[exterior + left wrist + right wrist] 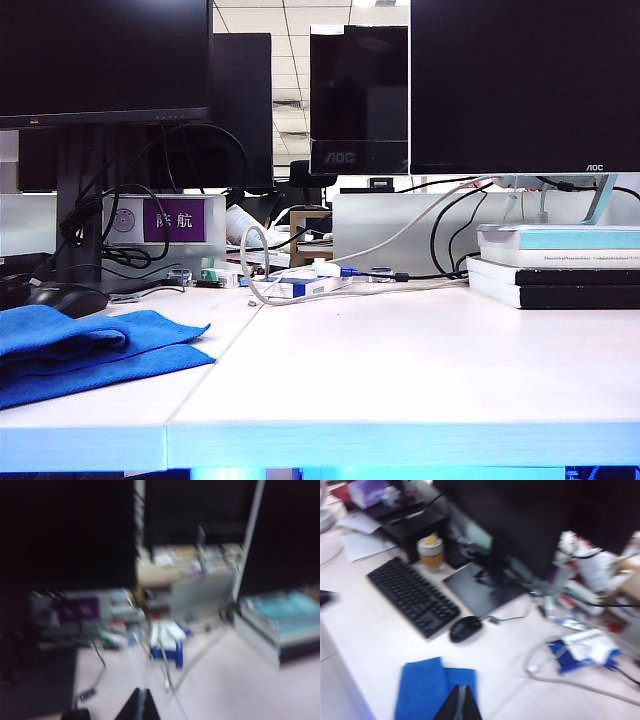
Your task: Wipe the table from right to left using the rag.
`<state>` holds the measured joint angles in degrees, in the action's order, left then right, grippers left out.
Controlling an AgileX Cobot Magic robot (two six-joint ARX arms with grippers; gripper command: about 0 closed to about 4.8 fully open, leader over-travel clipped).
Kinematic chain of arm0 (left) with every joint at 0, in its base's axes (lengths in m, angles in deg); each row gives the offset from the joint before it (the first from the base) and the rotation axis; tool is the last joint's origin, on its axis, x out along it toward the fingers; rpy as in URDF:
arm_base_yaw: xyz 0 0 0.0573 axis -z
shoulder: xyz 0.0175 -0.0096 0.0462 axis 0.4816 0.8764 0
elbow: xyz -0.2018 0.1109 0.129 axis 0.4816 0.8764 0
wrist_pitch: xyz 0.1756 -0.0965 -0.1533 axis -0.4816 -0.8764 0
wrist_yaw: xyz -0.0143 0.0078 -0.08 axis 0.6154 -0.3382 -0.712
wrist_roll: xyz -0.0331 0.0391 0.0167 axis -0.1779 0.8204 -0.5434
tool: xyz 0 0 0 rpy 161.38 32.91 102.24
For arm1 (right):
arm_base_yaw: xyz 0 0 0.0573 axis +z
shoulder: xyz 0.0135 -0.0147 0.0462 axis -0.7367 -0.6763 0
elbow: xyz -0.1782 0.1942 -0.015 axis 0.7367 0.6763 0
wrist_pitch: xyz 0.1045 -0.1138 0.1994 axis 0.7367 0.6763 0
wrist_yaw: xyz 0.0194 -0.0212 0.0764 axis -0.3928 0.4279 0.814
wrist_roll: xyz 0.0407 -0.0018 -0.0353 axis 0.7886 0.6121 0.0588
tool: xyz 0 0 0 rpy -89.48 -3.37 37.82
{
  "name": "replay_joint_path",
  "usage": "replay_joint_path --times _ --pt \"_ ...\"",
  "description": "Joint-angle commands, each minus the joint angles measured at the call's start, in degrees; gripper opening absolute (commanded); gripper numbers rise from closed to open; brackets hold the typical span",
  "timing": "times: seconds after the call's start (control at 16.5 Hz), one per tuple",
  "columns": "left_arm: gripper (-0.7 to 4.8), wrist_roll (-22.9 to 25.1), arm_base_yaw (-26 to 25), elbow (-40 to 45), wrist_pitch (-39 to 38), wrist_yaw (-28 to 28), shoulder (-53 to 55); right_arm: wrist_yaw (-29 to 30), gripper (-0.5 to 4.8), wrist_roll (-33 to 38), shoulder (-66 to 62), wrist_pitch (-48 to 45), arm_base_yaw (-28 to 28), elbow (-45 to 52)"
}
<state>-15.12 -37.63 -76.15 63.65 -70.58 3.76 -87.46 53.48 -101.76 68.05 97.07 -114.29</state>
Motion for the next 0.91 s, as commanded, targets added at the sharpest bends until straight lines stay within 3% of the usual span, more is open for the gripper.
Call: replay_joint_path --times 0.06,0.3,0.67,0.79,0.91 --pt "-0.05 -3.19 0.0 -0.15 -0.55 2.49 -7.15 -4.83 -0.01 -1.38 3.8 4.11 0.07 -0.04" --pt "-0.05 -4.35 0.0 -0.15 -2.6 4.72 -15.19 -5.9 -0.01 -1.33 7.58 7.91 0.11 -0.04" --pt "-0.05 -5.27 -0.02 -0.15 -15.21 4.04 -28.04 -4.11 -0.01 -1.25 12.26 8.26 1.99 1.16" --pt "-0.05 -5.38 -0.02 -0.13 -17.05 4.09 -28.2 -4.13 -0.01 -0.46 16.26 8.26 2.78 7.08" --pt "-0.05 -5.33 -0.07 0.52 -17.16 8.79 -28.15 -5.99 -0.01 0.94 21.24 8.24 3.37 15.3"
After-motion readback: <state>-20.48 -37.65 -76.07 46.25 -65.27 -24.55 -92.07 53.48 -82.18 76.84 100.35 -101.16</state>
